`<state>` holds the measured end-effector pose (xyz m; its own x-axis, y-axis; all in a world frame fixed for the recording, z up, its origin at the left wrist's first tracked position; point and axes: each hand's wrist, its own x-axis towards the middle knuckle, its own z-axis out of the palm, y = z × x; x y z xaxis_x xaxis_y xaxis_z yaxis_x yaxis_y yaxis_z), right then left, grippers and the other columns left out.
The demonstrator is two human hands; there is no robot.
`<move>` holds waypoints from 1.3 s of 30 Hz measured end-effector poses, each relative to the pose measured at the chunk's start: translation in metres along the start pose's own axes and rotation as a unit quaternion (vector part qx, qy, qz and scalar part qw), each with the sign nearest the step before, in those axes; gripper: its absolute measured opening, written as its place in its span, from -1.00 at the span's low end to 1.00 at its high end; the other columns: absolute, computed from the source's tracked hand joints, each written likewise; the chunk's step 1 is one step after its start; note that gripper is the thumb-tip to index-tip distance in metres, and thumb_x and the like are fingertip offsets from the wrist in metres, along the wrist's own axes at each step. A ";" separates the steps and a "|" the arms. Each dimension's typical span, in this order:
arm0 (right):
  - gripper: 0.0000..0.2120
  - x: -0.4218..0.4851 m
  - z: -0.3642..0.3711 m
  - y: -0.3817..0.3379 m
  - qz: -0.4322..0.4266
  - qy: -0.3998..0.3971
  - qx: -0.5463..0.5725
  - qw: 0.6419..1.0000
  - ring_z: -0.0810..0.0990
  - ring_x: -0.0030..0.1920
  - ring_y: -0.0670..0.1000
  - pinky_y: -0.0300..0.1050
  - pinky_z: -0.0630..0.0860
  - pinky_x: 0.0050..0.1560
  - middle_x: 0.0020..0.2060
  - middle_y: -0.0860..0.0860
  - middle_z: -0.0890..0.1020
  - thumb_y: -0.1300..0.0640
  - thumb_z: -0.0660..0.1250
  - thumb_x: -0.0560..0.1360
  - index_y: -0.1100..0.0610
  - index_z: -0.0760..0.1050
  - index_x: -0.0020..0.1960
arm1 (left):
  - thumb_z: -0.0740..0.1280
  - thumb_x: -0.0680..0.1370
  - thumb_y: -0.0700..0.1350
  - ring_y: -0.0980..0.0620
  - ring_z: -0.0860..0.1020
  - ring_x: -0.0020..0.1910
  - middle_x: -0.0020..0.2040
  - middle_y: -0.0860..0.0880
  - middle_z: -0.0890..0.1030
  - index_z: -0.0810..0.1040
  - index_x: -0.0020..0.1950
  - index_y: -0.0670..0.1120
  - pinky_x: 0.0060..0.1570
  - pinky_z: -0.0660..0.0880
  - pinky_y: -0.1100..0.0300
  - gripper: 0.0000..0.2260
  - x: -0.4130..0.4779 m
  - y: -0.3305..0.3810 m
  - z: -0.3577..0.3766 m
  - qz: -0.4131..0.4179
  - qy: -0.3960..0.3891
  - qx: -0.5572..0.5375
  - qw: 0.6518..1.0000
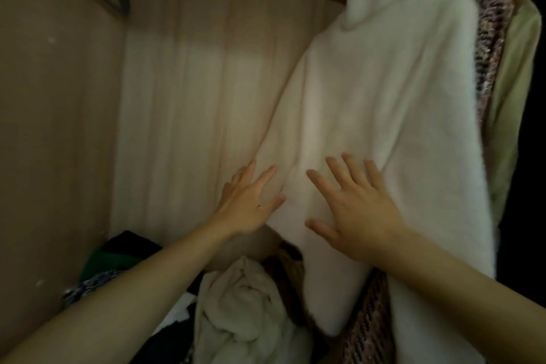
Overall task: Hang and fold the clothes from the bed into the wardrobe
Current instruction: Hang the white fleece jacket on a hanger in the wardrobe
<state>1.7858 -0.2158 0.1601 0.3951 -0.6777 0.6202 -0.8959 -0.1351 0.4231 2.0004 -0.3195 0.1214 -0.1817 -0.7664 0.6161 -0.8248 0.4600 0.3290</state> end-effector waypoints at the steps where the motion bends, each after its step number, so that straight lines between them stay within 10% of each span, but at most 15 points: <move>1: -0.21 -0.003 0.001 0.000 -0.006 0.001 0.010 1.000 -0.18 0.57 0.21 0.30 -0.19 0.52 0.59 0.10 -0.08 -0.42 0.00 0.50 -0.08 -0.16 0.58 | 0.04 0.54 0.44 -0.05 -0.12 0.60 0.64 0.01 -0.16 -0.08 0.60 0.27 0.54 -0.04 -0.20 -0.31 -0.009 0.003 -0.008 -0.005 -0.002 0.015 1.000; 18: -0.26 -0.057 -0.037 -0.054 -0.057 0.055 0.222 0.972 0.02 0.54 0.17 0.34 -0.07 0.48 0.57 0.10 0.06 -0.34 0.09 0.54 -0.03 -0.05 0.58 | 0.09 0.56 0.38 -0.06 -0.07 0.60 0.64 -0.04 -0.04 -0.11 0.59 0.25 0.48 -0.04 -0.34 -0.32 -0.180 0.083 -0.122 -0.104 0.019 0.225 0.969; 39: -0.26 -0.217 -0.127 -0.068 0.045 -0.058 0.158 0.985 0.01 0.55 0.17 0.31 -0.10 0.48 0.58 0.09 0.03 -0.32 0.11 0.56 -0.06 -0.09 0.59 | 0.03 0.54 0.43 -0.06 -0.01 0.59 0.63 0.00 -0.02 -0.07 0.62 0.08 0.47 0.01 -0.36 -0.24 -0.291 0.111 -0.126 -0.073 -0.078 0.128 0.986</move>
<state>1.7873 0.0318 0.0805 0.3017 -0.7727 0.5584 -0.9519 -0.2770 0.1310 2.0297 0.0110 0.0690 -0.1144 -0.8853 0.4507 -0.9528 0.2262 0.2025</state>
